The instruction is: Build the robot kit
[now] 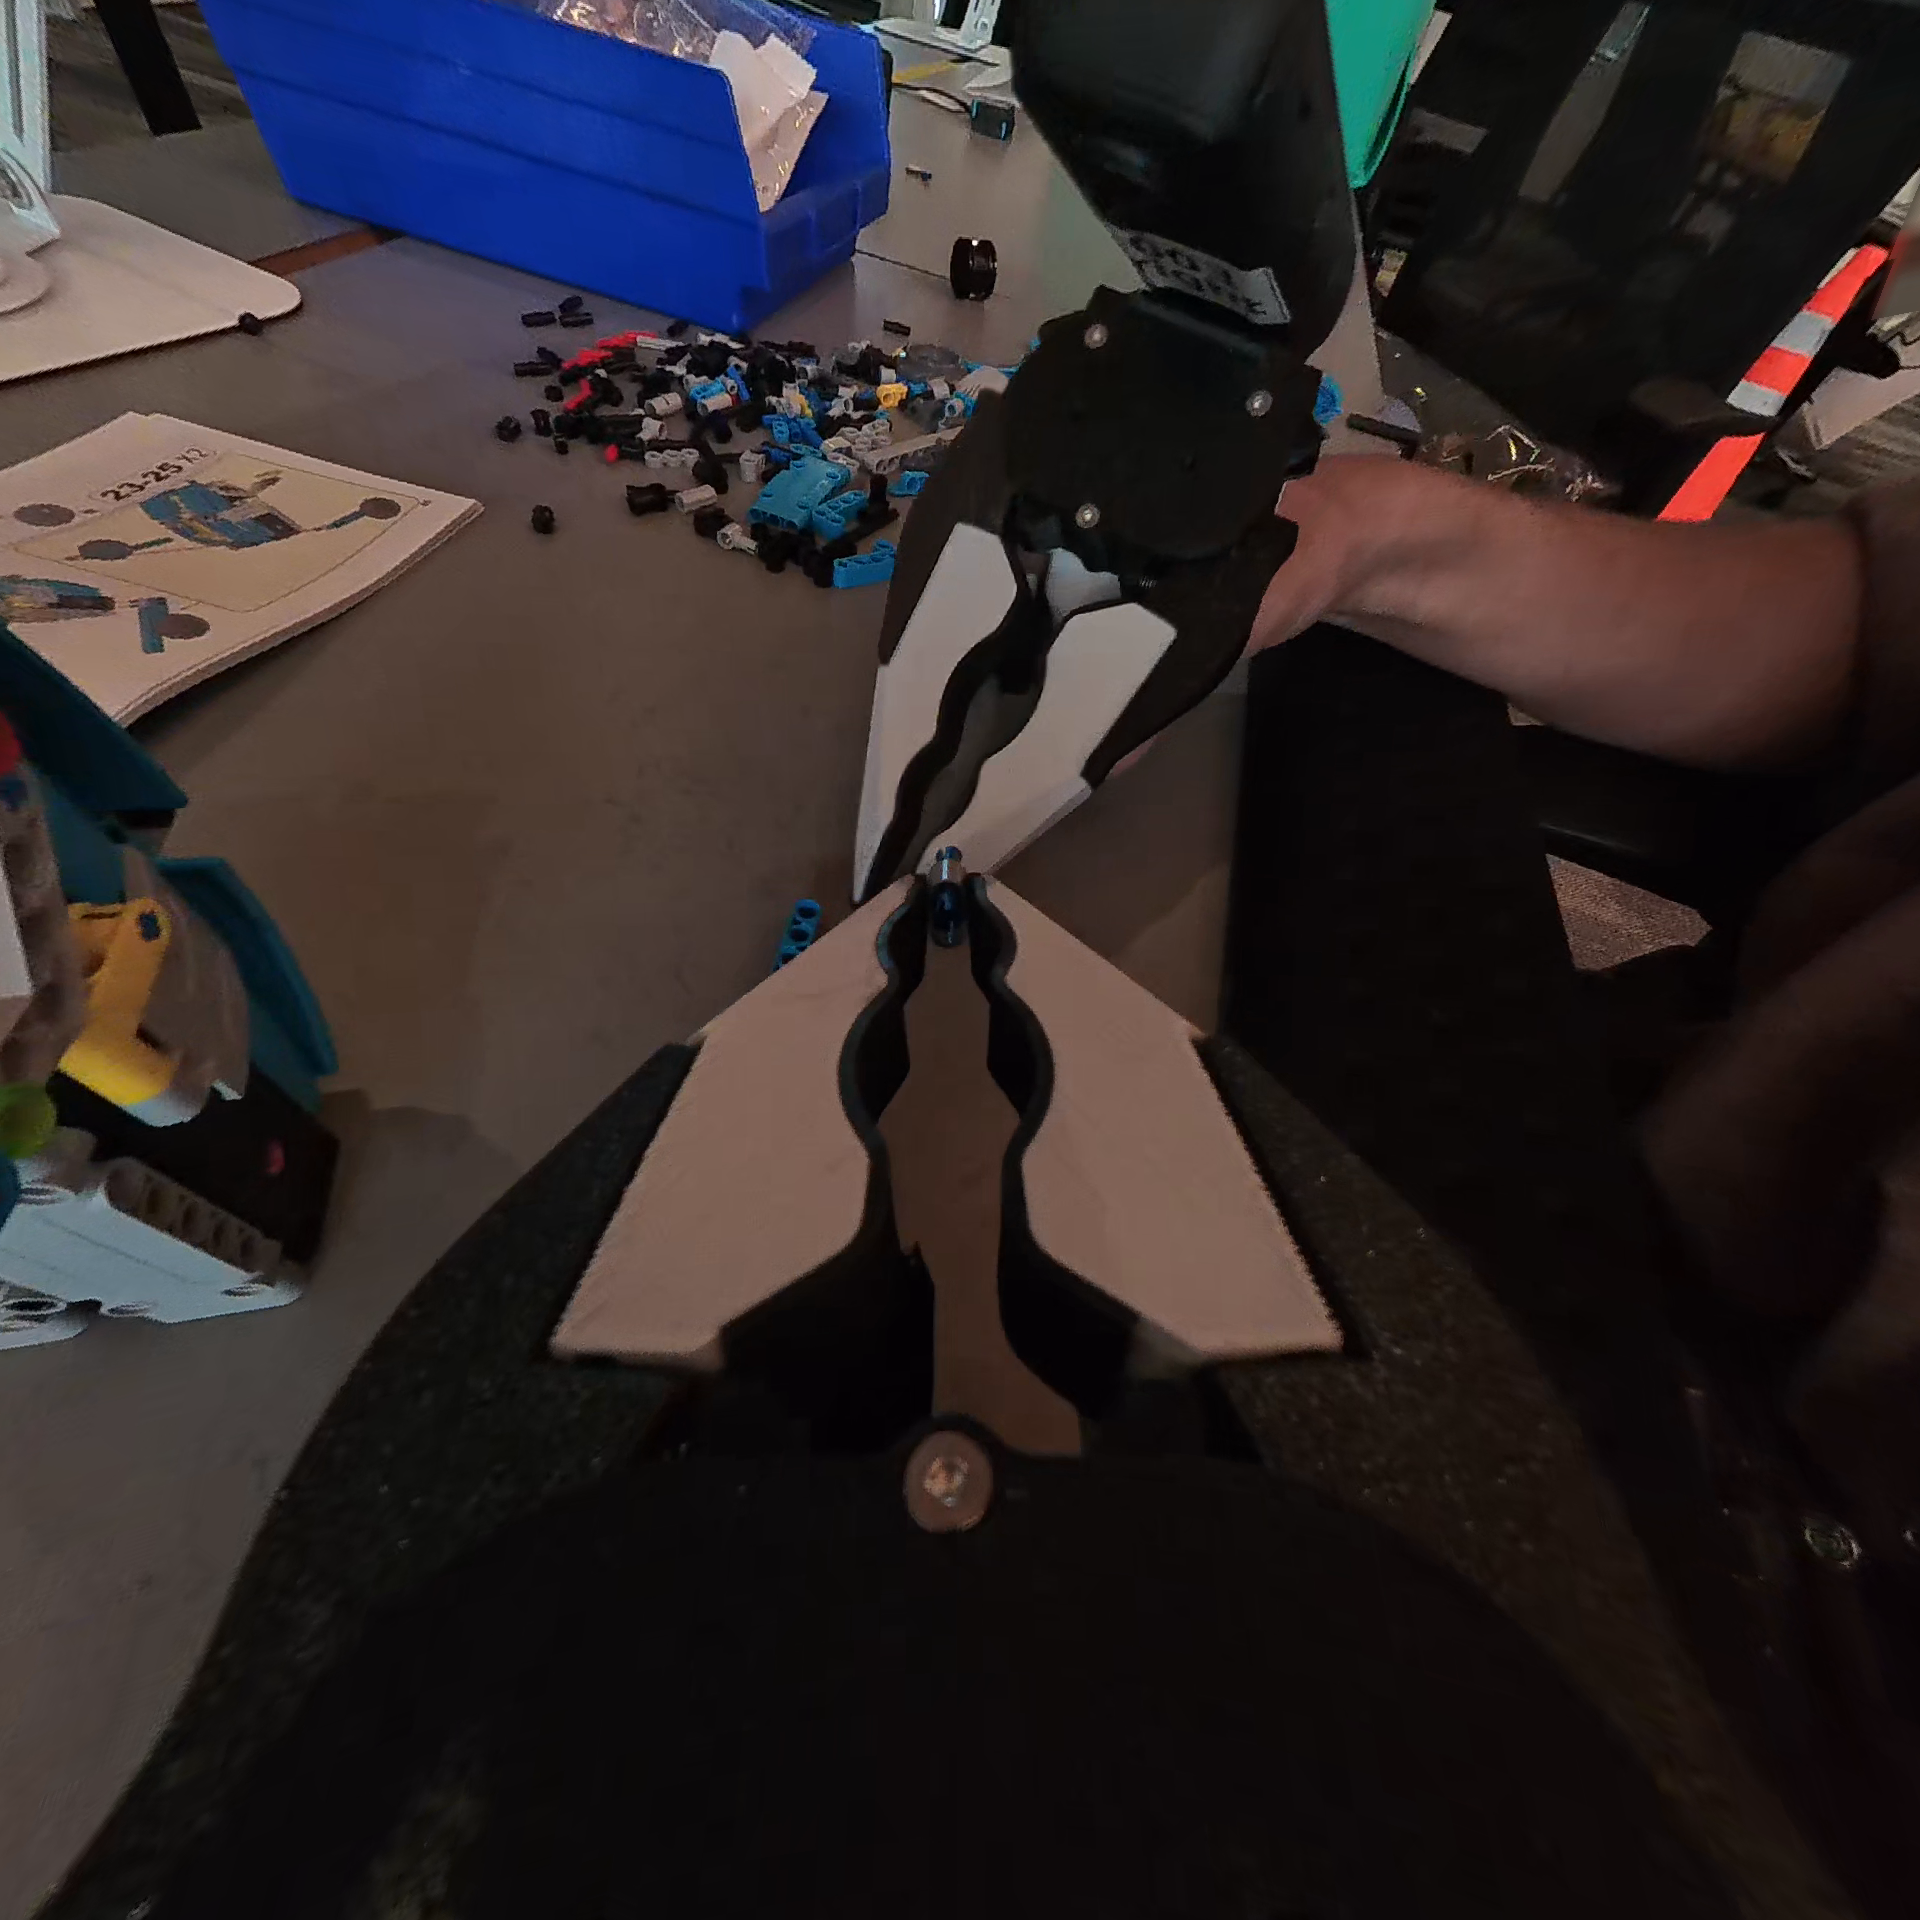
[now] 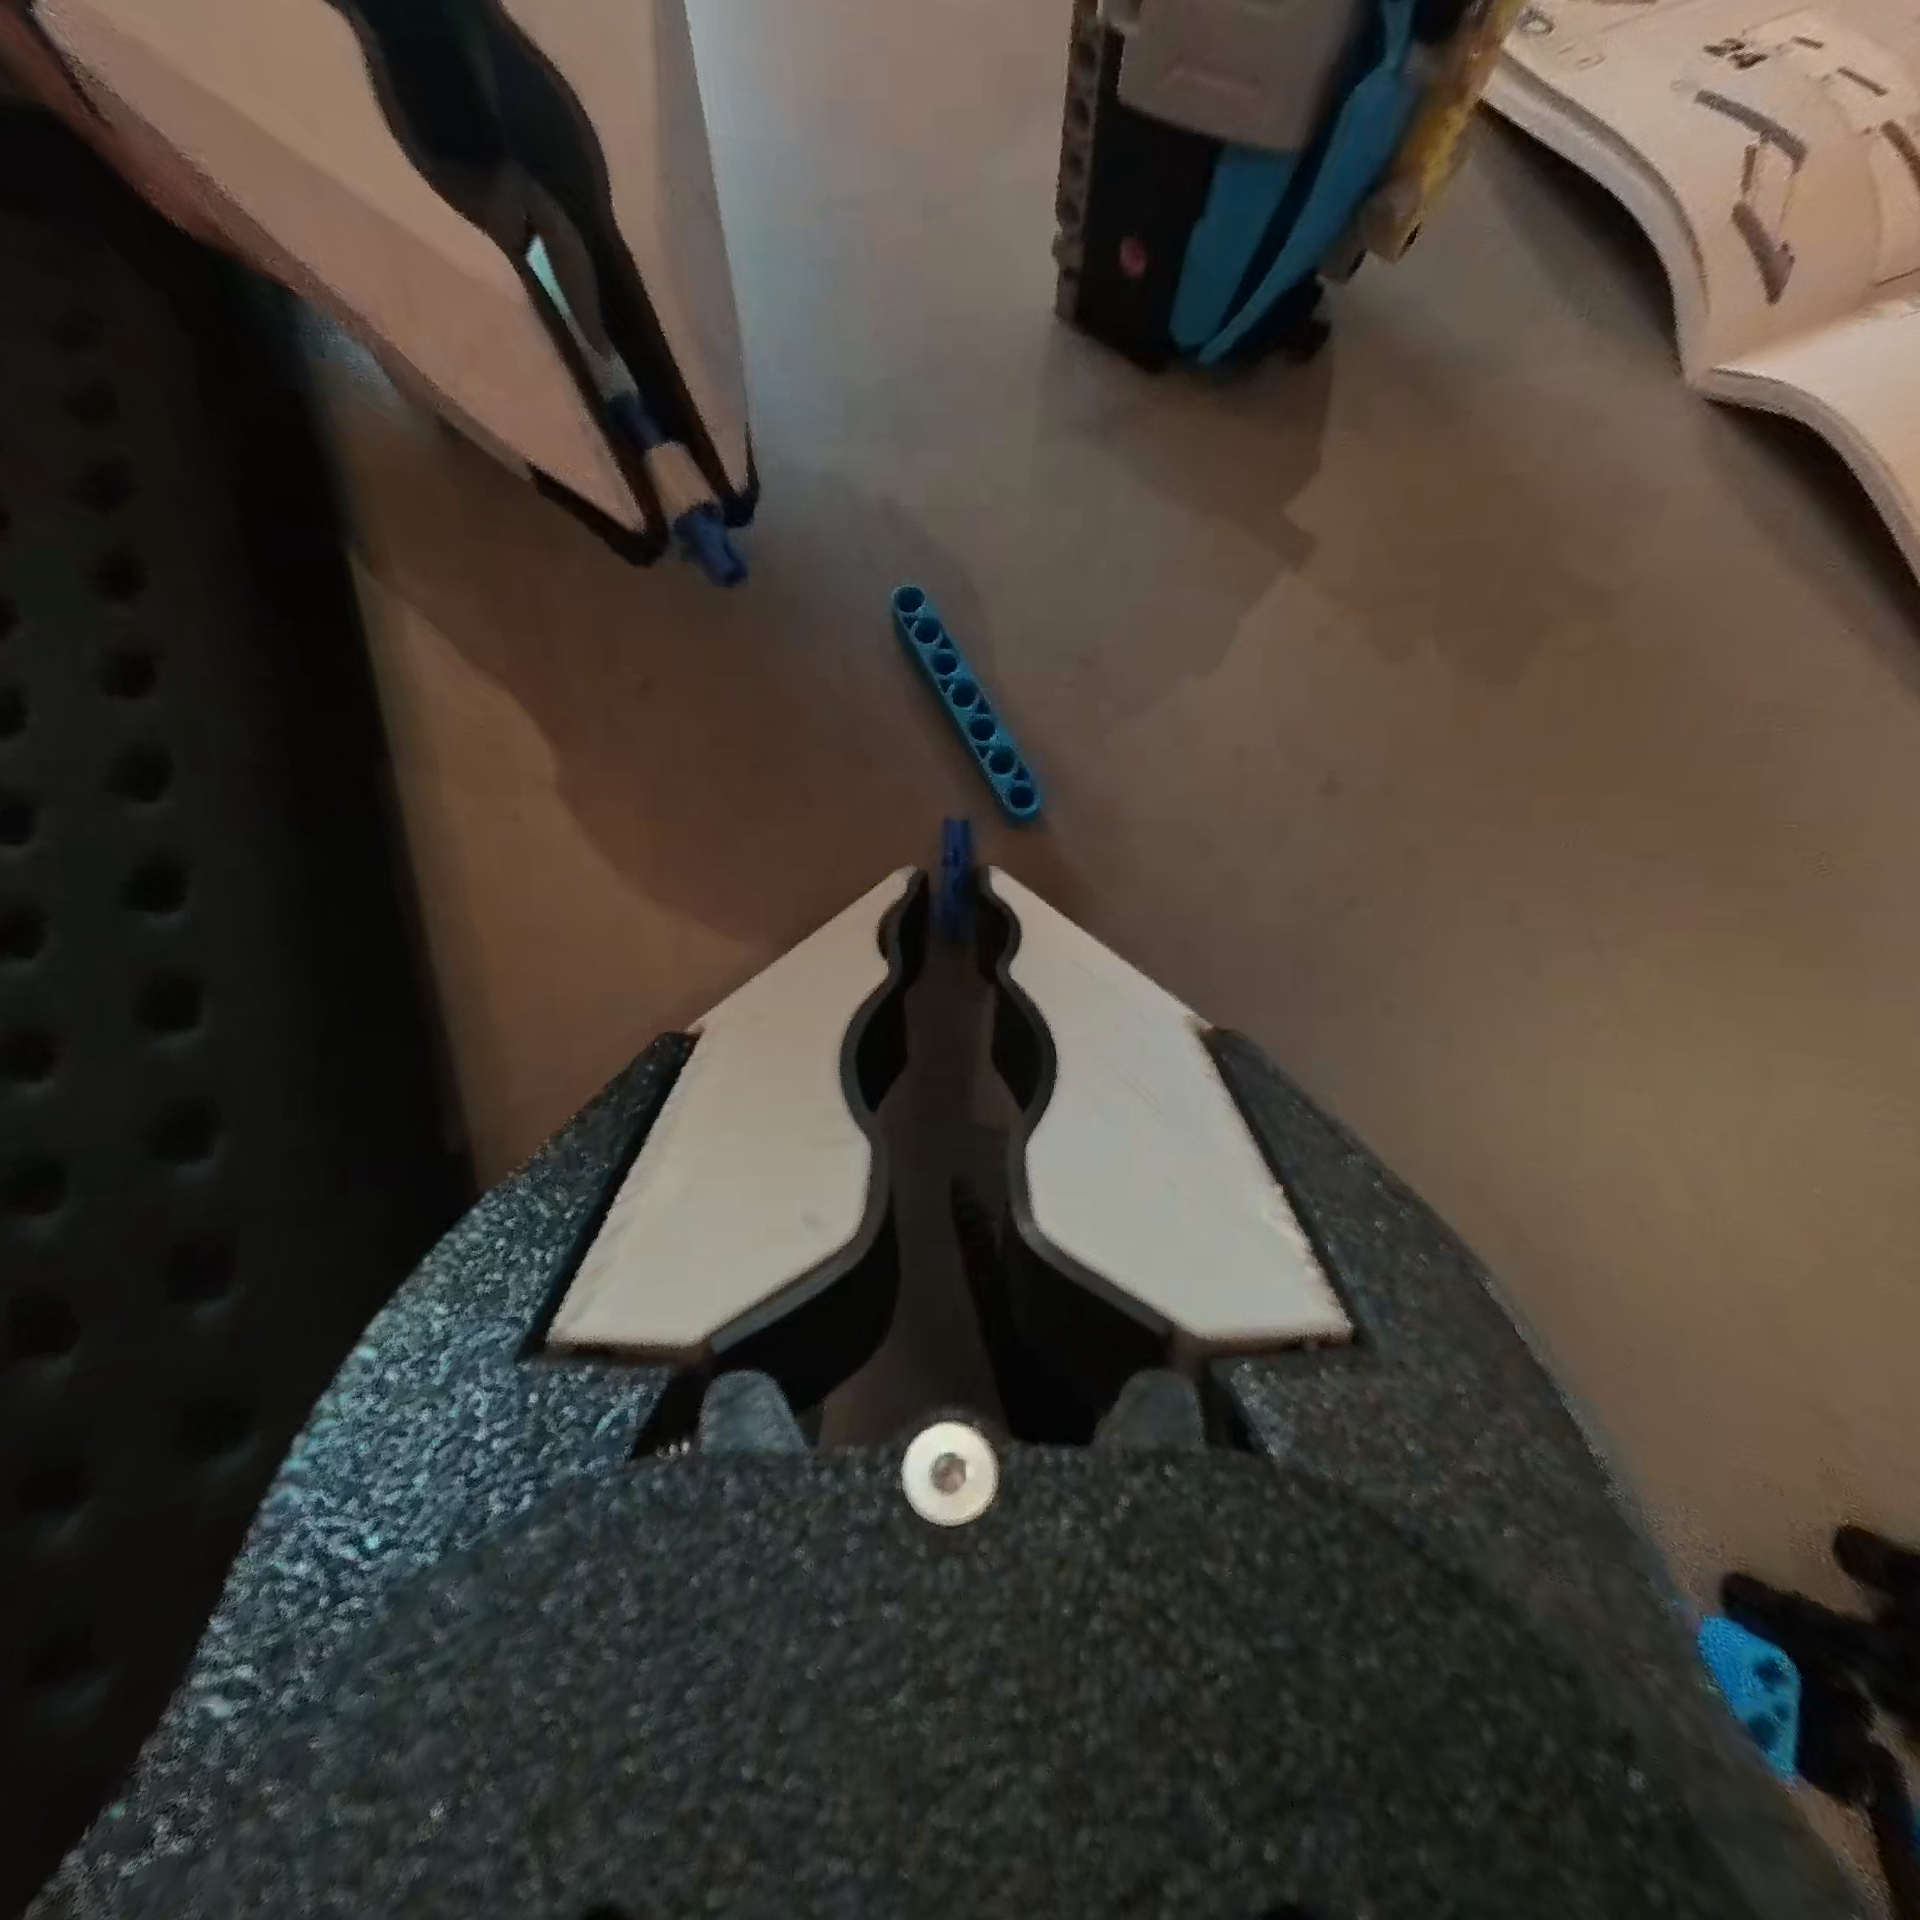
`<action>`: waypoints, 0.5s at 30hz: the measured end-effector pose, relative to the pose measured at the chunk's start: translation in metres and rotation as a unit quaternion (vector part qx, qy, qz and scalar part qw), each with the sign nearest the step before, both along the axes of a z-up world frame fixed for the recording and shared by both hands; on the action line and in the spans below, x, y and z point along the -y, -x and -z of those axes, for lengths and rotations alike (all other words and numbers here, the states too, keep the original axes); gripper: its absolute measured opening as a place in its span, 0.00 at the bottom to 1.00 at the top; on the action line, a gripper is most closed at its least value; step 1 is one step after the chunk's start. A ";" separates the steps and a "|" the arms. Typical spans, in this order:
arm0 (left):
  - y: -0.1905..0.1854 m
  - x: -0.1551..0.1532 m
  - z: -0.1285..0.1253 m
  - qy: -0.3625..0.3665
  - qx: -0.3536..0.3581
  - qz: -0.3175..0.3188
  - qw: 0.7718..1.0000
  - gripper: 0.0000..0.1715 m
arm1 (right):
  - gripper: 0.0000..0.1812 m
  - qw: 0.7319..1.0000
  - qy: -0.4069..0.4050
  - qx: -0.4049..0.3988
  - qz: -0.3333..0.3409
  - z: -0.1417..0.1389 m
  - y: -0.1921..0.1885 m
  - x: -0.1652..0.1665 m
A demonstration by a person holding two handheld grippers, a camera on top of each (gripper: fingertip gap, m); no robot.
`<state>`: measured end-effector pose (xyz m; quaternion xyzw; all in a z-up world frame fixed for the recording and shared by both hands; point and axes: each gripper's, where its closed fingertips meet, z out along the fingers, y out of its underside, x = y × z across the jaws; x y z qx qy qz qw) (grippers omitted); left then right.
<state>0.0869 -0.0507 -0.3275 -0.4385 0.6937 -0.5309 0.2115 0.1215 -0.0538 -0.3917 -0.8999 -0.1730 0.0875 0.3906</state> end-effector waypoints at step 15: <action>-0.010 -0.017 -0.019 0.033 0.038 -0.066 0.997 0.04 | 0.02 0.965 -0.155 -0.213 0.019 -0.086 0.025 -0.020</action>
